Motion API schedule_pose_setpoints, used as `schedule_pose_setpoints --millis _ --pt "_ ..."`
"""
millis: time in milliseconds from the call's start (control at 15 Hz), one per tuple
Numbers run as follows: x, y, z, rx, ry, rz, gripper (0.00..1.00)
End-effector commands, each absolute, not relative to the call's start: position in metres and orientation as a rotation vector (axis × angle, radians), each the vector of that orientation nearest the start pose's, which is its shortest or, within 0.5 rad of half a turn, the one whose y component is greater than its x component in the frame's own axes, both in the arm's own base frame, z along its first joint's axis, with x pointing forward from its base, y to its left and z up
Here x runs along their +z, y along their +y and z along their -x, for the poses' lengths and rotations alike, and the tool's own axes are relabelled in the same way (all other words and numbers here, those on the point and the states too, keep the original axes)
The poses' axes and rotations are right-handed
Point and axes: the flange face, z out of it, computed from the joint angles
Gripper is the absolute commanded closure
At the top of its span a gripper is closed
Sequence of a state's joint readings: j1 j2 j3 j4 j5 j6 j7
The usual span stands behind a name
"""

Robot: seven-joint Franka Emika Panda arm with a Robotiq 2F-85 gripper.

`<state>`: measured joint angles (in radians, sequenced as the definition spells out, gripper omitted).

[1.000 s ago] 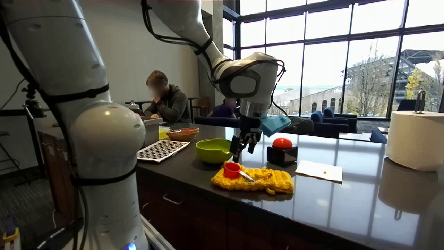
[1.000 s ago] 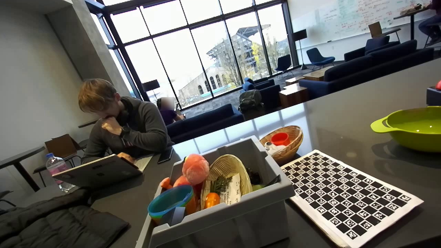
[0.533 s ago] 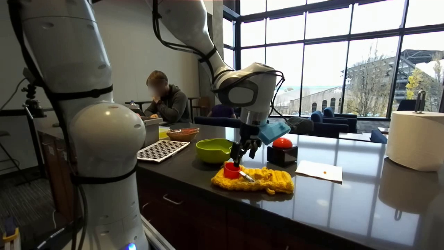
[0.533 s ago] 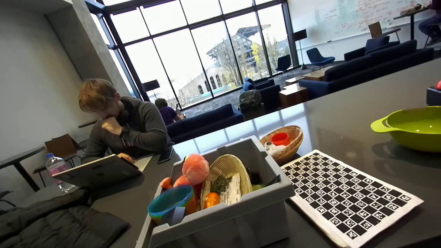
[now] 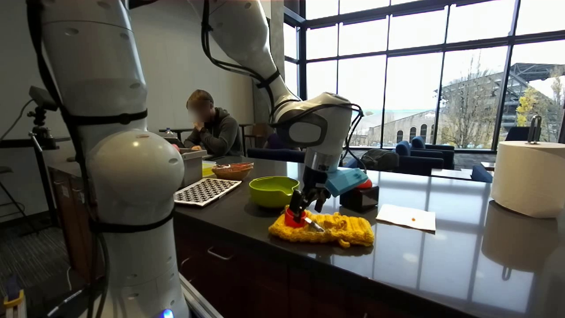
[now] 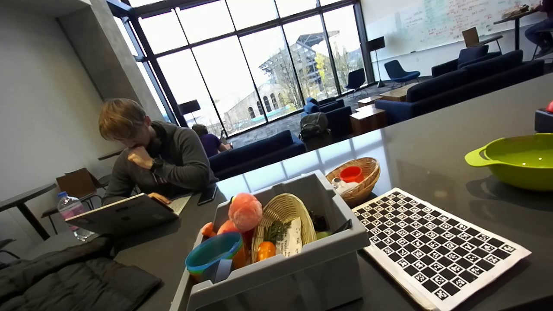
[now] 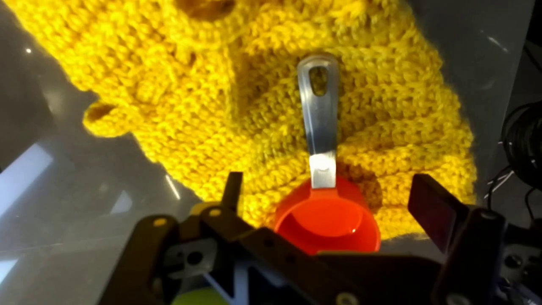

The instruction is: Pick up the red measuring spoon and put it in the green bowl

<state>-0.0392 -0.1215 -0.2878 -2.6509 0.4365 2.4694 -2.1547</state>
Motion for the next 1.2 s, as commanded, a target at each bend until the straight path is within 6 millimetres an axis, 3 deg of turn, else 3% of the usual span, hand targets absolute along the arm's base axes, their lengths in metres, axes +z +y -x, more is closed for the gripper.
schedule_pose_setpoints --millis 0,400,600,667,867,1000,1133 --pt "0.272 -0.137 -0.383 -0.409 -1.974 2.211 0.0" --pt "0.271 -0.146 -0.379 -0.446 -1.903 2.251 0.04" --pt "0.273 -0.149 -0.38 -0.461 -1.883 2.266 0.2" --pt "0.273 -0.15 -0.38 -0.463 -1.879 2.269 0.32" --pt "0.273 -0.152 -0.379 -0.47 -1.869 2.277 0.42" --pt "0.274 -0.153 -0.378 -0.475 -1.862 2.284 0.33" --pt "0.274 -0.154 -0.378 -0.482 -1.853 2.29 0.34"
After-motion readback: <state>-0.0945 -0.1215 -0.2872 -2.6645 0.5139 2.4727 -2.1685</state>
